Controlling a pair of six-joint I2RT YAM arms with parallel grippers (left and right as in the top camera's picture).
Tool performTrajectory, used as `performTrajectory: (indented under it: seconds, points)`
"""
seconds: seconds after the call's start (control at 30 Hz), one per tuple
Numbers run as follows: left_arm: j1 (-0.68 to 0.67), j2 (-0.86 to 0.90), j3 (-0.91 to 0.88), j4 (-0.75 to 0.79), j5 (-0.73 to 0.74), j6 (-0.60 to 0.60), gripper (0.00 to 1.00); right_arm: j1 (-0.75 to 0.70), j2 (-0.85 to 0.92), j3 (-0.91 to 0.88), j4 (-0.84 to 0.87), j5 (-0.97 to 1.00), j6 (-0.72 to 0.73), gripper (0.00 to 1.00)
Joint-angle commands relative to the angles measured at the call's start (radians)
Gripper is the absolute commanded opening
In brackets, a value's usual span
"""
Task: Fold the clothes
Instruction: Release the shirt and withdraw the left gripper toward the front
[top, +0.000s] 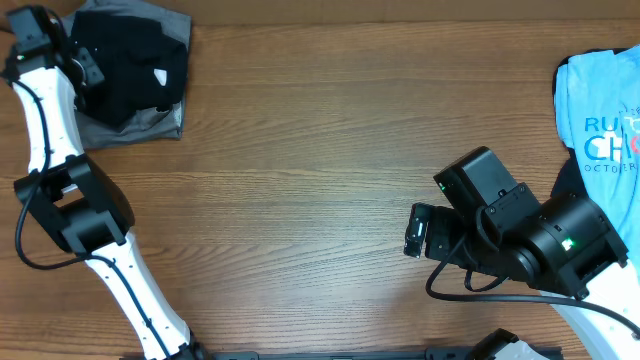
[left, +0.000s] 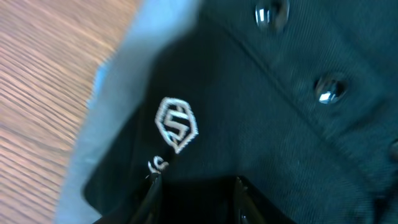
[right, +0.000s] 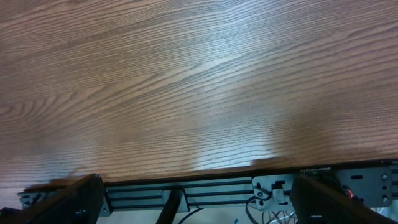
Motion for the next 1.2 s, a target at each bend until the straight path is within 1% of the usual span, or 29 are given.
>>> performTrajectory:
  seconds: [0.0,0.1,0.17,0.23,0.33,0.37,0.4,0.43,0.47,0.53,0.67,0.83,0.97,1.17]
  points:
    - [-0.006,0.006,0.0,-0.015,0.001,0.009,0.44,-0.003,-0.002,0.021,0.005,0.013,0.004,1.0]
    - [-0.008,-0.027,0.0,-0.048,0.006,-0.011,0.45,-0.003,-0.002,0.021,0.005,0.014,0.004,1.0]
    - [-0.008,-0.072,0.0,-0.071,0.007,-0.023,0.49,-0.003,-0.002,0.021,0.005,0.014,0.004,1.0]
    - [-0.008,-0.148,0.0,-0.093,0.011,-0.024,0.56,-0.003,-0.002,0.021,0.012,0.014,0.004,1.0]
    - [-0.008,-0.249,0.0,-0.112,0.063,-0.037,0.68,-0.003,-0.002,0.021,0.029,0.014,0.004,1.0]
    - [-0.008,-0.285,0.0,-0.119,0.087,-0.047,0.75,-0.003,-0.002,0.021,0.036,0.015,0.004,1.0]
    - [-0.008,-0.319,0.0,-0.126,0.112,-0.057,0.84,-0.003,-0.002,0.021,0.041,0.018,0.004,1.0]
    - [-0.007,-0.362,0.0,-0.135,0.145,-0.066,0.96,-0.003,-0.002,0.021,0.047,0.018,0.003,1.0]
    - [-0.008,-0.399,0.0,-0.145,0.18,-0.068,1.0,-0.003,-0.002,0.021,0.055,0.018,0.003,1.0]
    - [-0.008,-0.474,0.0,-0.183,0.256,-0.068,1.0,-0.003,-0.003,0.021,0.076,0.017,0.004,1.0]
    - [-0.008,-0.61,0.0,-0.315,0.39,-0.076,1.0,-0.001,-0.006,0.021,0.126,0.001,0.004,1.0]
    - [-0.008,-0.74,0.0,-0.48,0.47,-0.064,1.0,0.0,-0.037,0.021,0.111,-0.009,0.004,1.0]
    - [-0.008,-0.839,0.0,-0.581,0.562,0.0,1.0,0.0,-0.103,0.021,0.098,0.005,0.004,1.0]
    - [-0.008,-0.991,-0.002,-0.7,0.621,0.086,1.0,0.0,-0.248,-0.011,0.102,0.049,0.004,1.0]
